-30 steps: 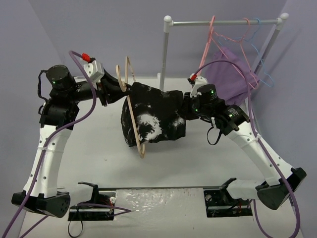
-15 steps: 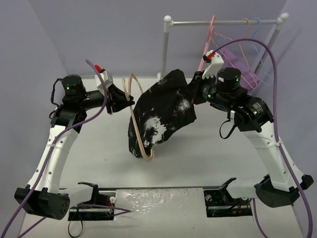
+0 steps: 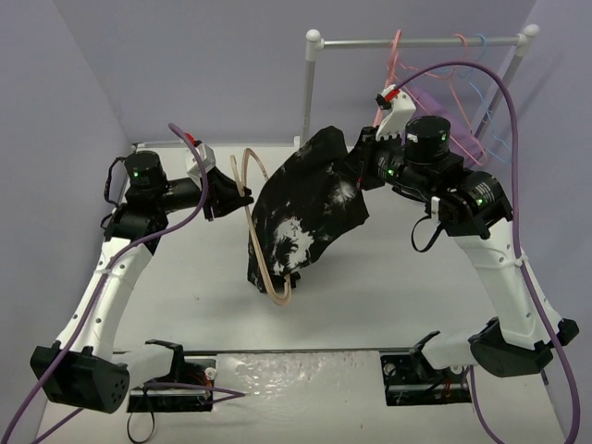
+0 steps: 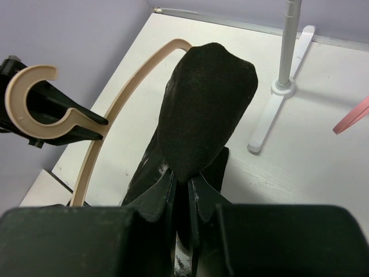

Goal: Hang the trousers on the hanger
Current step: Place the trousers on the hanger, then place the hanger at the clothesline.

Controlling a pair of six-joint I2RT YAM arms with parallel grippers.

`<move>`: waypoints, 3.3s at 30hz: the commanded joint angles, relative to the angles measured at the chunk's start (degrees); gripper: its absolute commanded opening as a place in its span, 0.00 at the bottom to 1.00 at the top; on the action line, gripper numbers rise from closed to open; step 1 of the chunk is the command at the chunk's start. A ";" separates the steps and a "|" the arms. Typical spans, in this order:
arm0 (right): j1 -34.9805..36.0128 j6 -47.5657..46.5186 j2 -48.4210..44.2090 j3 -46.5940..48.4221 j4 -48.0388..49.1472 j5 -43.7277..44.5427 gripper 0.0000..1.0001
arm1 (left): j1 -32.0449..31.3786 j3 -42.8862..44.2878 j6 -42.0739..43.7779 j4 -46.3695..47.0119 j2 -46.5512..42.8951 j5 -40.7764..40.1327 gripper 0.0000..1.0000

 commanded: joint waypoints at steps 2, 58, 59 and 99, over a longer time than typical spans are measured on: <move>-0.57 0.37 -1.67 4.68 8.62 1.51 0.00 | 0.53 0.07 0.02 5.73 0.12 0.54 0.00; 8.54 2.52 5.57 -39.22 33.08 0.02 0.76 | -12.25 30.14 -7.52 5.72 7.30 -11.47 0.00; 8.51 1.52 4.86 -38.56 31.35 1.55 0.77 | -12.19 30.45 -6.51 2.76 7.34 -12.35 0.00; 13.48 -10.29 3.32 -7.11 11.29 6.74 0.52 | -22.67 52.70 0.11 -25.54 21.98 -47.70 0.00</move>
